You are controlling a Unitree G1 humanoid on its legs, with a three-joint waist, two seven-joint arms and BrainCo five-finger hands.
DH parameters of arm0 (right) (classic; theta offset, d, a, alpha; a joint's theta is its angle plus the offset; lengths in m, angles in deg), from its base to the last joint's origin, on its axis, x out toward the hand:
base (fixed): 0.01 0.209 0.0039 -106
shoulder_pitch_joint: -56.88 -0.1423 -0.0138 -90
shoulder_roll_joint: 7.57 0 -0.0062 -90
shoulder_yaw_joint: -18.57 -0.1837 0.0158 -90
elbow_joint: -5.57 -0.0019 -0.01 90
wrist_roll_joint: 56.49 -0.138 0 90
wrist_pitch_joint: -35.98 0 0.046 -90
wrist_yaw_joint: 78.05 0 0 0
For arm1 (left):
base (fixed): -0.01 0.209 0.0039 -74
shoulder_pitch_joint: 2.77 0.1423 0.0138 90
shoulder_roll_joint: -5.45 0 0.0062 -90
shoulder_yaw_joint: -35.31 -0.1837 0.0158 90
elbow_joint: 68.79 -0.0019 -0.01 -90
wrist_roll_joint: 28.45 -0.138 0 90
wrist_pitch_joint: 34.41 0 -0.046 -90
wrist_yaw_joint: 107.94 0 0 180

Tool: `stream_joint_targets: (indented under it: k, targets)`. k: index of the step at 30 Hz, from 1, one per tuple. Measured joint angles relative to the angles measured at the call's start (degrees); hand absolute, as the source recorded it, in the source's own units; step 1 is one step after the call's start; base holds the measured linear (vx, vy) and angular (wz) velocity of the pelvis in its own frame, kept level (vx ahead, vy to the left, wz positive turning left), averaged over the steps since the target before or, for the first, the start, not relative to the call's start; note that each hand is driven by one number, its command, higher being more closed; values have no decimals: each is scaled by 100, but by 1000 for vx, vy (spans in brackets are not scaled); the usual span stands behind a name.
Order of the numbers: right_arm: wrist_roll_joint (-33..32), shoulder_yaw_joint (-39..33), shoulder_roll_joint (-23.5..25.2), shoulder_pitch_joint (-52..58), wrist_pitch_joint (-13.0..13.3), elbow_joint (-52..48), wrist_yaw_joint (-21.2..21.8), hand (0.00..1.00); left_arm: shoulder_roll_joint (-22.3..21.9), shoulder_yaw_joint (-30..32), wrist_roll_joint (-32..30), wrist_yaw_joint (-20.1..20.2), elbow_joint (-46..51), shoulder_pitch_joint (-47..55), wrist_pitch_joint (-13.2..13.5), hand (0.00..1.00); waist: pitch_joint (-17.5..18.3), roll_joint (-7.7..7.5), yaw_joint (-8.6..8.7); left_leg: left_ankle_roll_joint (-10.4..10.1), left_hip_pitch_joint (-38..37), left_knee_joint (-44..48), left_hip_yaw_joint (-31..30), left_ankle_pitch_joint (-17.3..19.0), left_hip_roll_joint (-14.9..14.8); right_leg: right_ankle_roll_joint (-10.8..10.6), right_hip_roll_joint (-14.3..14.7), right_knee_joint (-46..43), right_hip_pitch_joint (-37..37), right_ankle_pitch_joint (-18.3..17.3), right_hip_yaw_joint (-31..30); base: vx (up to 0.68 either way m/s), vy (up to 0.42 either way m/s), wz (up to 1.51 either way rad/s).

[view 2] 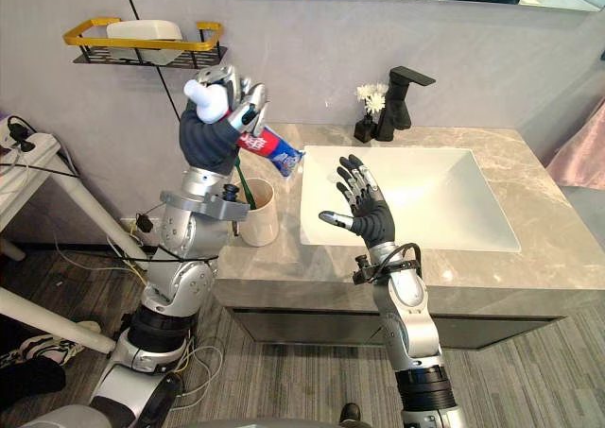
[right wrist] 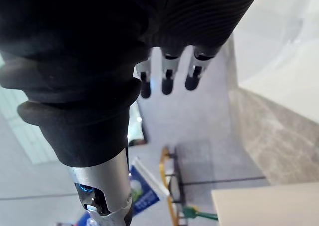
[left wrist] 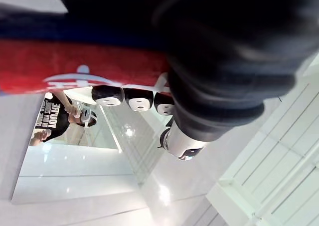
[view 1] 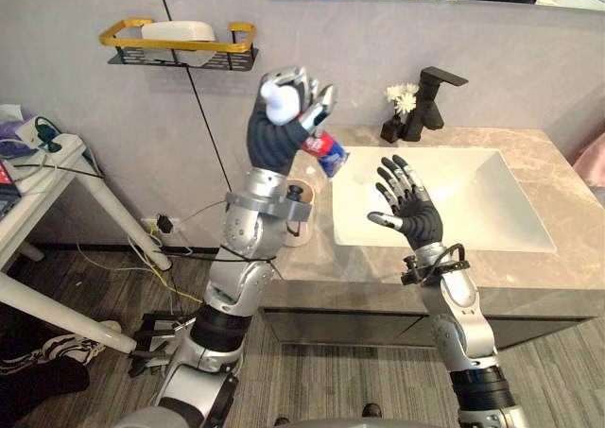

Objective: Organize washtable

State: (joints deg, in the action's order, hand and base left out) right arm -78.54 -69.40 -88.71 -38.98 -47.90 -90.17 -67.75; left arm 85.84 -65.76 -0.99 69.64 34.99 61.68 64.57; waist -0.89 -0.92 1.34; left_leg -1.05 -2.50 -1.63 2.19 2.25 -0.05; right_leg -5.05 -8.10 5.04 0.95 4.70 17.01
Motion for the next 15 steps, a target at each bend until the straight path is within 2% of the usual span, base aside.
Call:
stream_joint_targets:
  k: [15]
  targets:
    - [-15, -176, 1, 140, -4, -5, 18, 0, 180, 371, -126, 99, 13, 389, -9, 100, 6, 10, -45, 0, -16, -6, -46, 0, 3, 0, 2, 24, 45, 0, 34, -9, -3, 1]
